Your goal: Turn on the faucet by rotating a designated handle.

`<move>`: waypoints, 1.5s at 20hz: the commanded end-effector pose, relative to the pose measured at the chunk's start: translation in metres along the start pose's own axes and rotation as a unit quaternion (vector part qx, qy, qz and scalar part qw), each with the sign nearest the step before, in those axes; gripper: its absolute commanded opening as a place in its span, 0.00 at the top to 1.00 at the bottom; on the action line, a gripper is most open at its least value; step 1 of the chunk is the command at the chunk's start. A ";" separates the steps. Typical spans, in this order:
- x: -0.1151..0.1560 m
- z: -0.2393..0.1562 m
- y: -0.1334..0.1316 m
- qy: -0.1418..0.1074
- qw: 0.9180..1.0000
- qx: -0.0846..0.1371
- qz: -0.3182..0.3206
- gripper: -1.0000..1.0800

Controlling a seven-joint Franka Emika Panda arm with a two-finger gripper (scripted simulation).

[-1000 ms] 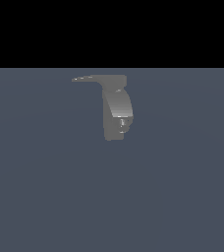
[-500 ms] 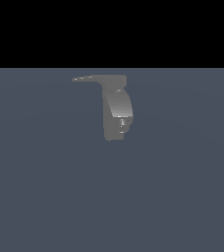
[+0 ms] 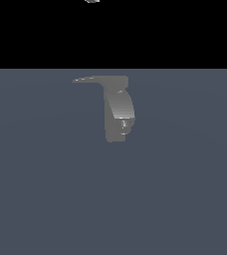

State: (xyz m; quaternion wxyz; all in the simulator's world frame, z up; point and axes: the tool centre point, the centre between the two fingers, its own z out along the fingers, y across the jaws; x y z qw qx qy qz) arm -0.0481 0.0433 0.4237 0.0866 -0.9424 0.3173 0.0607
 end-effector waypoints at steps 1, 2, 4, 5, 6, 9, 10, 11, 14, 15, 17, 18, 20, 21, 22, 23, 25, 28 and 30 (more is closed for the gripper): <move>0.014 0.012 -0.016 0.000 0.999 0.000 0.033 1.00; 0.019 0.017 -0.022 0.001 0.999 -0.001 0.046 1.00; 0.029 0.028 -0.034 0.003 0.997 -0.002 0.072 1.00; 0.034 0.033 -0.039 0.005 0.996 -0.003 0.085 1.00; 0.039 0.039 -0.045 0.006 0.995 -0.004 0.098 1.00; 0.053 0.056 -0.063 0.014 0.991 -0.007 0.135 1.00; 0.057 0.062 -0.069 0.017 0.989 -0.009 0.148 1.00; 0.061 0.069 -0.075 0.020 0.987 -0.010 0.160 1.00; 0.073 0.087 -0.092 0.032 0.980 -0.014 0.195 1.00; 0.076 0.094 -0.098 0.037 0.978 -0.015 0.206 1.00; 0.083 0.106 -0.109 0.047 0.973 -0.017 0.228 1.00; 0.086 0.112 -0.115 0.052 0.970 -0.018 0.237 1.00; 0.091 0.123 -0.124 0.061 0.965 -0.019 0.255 1.00; 0.093 0.128 -0.129 0.066 0.963 -0.019 0.262 1.00; 0.095 0.133 -0.133 0.071 0.960 -0.020 0.269 1.00; 0.096 0.137 -0.137 0.075 0.958 -0.020 0.275 1.00; 0.099 0.145 -0.144 0.083 0.954 -0.020 0.286 1.00; 0.102 0.155 -0.152 0.092 0.950 -0.020 0.299 1.00; 0.103 0.159 -0.156 0.098 0.947 -0.020 0.305 1.00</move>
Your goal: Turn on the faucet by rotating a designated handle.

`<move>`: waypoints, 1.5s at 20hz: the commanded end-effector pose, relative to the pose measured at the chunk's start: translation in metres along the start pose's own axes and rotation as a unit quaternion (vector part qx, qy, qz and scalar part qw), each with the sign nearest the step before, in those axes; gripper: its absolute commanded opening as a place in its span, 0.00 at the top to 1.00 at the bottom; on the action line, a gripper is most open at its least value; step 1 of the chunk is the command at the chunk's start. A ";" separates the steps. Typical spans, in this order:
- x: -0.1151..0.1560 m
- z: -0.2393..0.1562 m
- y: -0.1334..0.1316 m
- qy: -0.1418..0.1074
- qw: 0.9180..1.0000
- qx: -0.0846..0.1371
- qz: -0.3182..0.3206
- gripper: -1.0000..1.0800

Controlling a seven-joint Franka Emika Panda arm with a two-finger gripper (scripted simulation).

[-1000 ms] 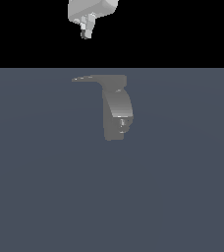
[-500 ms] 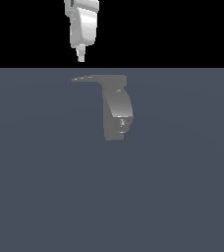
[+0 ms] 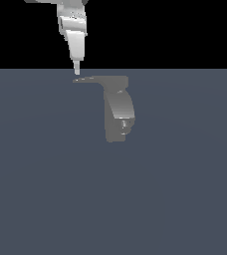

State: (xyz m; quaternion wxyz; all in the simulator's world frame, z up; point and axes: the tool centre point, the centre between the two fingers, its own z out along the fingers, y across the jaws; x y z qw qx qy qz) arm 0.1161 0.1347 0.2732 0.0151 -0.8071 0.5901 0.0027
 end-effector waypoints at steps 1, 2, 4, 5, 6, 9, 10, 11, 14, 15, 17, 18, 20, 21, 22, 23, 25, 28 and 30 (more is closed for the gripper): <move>-0.002 0.005 -0.005 0.006 1.000 0.002 0.009 1.00; -0.003 0.007 -0.007 0.008 1.000 0.002 0.011 1.00; -0.004 0.009 -0.009 0.010 1.000 0.003 0.015 1.00; -0.004 0.010 -0.009 0.011 1.000 0.003 0.016 1.00; -0.005 0.010 -0.010 0.011 1.000 0.003 0.016 1.00; -0.005 0.009 -0.010 0.012 1.000 0.004 0.015 1.00; -0.005 0.010 -0.009 0.011 1.000 0.003 0.016 1.00; -0.004 0.011 -0.009 0.011 1.000 0.002 0.018 1.00; 0.002 0.017 -0.007 0.011 0.999 -0.003 0.031 1.00; 0.004 0.019 -0.006 0.011 0.999 -0.005 0.036 1.00; 0.006 0.022 -0.004 0.011 0.999 -0.008 0.044 1.00; 0.007 0.023 -0.004 0.012 0.999 -0.009 0.046 1.00; 0.008 0.024 -0.004 0.012 0.999 -0.010 0.048 1.00; 0.008 0.024 -0.004 0.012 0.999 -0.010 0.048 1.00; 0.008 0.024 -0.004 0.012 0.999 -0.010 0.048 1.00; 0.008 0.024 -0.004 0.012 0.999 -0.010 0.048 1.00; 0.008 0.024 -0.002 0.012 0.999 -0.010 0.048 1.00; 0.007 0.024 0.005 0.012 0.999 -0.010 0.048 1.00; 0.006 0.024 0.009 0.012 0.999 -0.010 0.048 1.00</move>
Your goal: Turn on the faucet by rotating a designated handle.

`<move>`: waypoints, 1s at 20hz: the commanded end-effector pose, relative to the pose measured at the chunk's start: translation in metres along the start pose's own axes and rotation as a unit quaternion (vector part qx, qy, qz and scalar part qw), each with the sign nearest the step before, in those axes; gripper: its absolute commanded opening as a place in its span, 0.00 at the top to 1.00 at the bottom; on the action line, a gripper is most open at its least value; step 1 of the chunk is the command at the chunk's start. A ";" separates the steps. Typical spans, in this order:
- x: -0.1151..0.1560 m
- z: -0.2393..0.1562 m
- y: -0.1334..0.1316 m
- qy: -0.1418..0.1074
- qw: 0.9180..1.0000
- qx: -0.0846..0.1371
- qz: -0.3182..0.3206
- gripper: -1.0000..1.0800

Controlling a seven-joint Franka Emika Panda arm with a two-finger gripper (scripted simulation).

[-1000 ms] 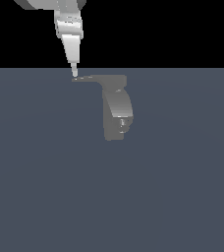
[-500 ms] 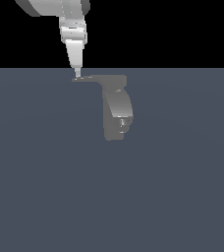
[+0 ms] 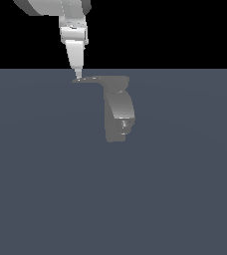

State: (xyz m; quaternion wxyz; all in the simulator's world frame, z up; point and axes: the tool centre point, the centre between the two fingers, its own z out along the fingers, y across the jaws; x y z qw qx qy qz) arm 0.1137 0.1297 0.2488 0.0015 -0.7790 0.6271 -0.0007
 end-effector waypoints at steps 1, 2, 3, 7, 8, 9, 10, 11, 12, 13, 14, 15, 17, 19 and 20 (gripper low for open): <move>0.002 0.000 0.007 0.000 1.000 -0.002 0.001 1.00; 0.002 0.000 0.009 0.000 1.000 -0.002 0.001 1.00; 0.001 0.000 0.011 0.000 1.000 -0.002 0.001 1.00; 0.001 0.000 0.020 0.000 1.000 -0.002 0.001 1.00; 0.001 0.000 0.023 0.000 1.000 -0.002 0.001 1.00; 0.001 0.000 0.025 0.000 1.000 -0.002 0.001 1.00; 0.000 0.000 0.027 0.000 1.000 -0.002 0.001 1.00; 0.000 0.000 0.029 0.000 1.000 -0.002 0.001 1.00; 0.000 0.000 0.032 0.000 1.000 -0.002 0.001 1.00; 0.000 0.000 0.034 0.000 1.000 -0.002 0.001 1.00; 0.000 0.000 0.036 0.000 1.000 -0.002 0.001 1.00; 0.000 0.000 0.039 0.000 1.000 -0.002 0.001 1.00; -0.001 0.000 0.043 0.000 1.000 -0.002 0.001 1.00; -0.001 0.000 0.048 0.000 1.000 -0.002 0.001 1.00; -0.001 0.000 0.051 0.000 1.000 -0.002 0.001 1.00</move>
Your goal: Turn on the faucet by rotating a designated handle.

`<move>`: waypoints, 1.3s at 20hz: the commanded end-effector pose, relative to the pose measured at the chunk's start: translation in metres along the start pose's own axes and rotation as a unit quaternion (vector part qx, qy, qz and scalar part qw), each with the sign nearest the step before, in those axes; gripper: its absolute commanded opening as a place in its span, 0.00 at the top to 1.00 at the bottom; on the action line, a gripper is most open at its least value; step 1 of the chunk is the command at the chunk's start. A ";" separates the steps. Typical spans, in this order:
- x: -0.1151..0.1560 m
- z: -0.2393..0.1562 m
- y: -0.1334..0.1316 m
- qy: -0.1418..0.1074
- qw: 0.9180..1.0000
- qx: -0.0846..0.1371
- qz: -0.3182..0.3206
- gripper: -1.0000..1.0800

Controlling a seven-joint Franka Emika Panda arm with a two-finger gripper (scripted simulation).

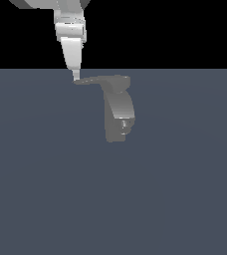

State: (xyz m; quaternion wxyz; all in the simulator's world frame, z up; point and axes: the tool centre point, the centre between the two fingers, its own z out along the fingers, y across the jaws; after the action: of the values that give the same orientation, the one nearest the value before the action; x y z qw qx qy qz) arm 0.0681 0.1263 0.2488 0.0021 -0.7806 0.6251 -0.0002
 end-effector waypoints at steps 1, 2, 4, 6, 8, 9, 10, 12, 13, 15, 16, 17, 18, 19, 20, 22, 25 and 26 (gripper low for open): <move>0.005 0.000 0.008 0.001 1.000 -0.002 0.004 1.00; 0.005 0.000 0.010 0.001 1.000 -0.002 0.004 1.00; 0.005 0.000 0.015 0.001 1.000 -0.002 0.004 1.00; 0.004 0.000 0.020 0.001 1.000 -0.002 0.004 1.00; 0.004 0.000 0.025 0.001 1.000 -0.002 0.004 1.00; 0.004 0.000 0.027 0.001 1.000 -0.002 0.004 1.00; 0.004 0.000 0.029 0.001 1.000 -0.002 0.004 1.00; 0.003 0.000 0.034 0.001 1.000 -0.002 0.004 1.00; 0.003 0.000 0.037 0.001 1.000 -0.002 0.004 1.00; 0.003 0.000 0.042 0.001 1.000 -0.002 0.004 1.00; 0.003 0.000 0.044 0.001 1.000 -0.002 0.004 1.00; 0.003 0.000 0.046 0.001 1.000 -0.002 0.004 1.00; 0.003 0.000 0.049 0.001 1.000 -0.002 0.004 1.00; 0.002 0.000 0.051 0.001 1.000 -0.002 0.004 1.00; 0.002 0.000 0.051 0.001 1.000 -0.002 0.004 1.00; 0.003 0.000 0.051 0.002 1.000 -0.001 0.003 1.00; 0.010 0.000 0.059 0.002 1.000 -0.001 0.003 1.00; 0.012 0.000 0.061 0.002 1.000 -0.001 0.003 1.00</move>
State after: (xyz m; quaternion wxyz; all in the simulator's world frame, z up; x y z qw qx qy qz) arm 0.0142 0.1097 0.2488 0.0020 -0.7810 0.6246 -0.0012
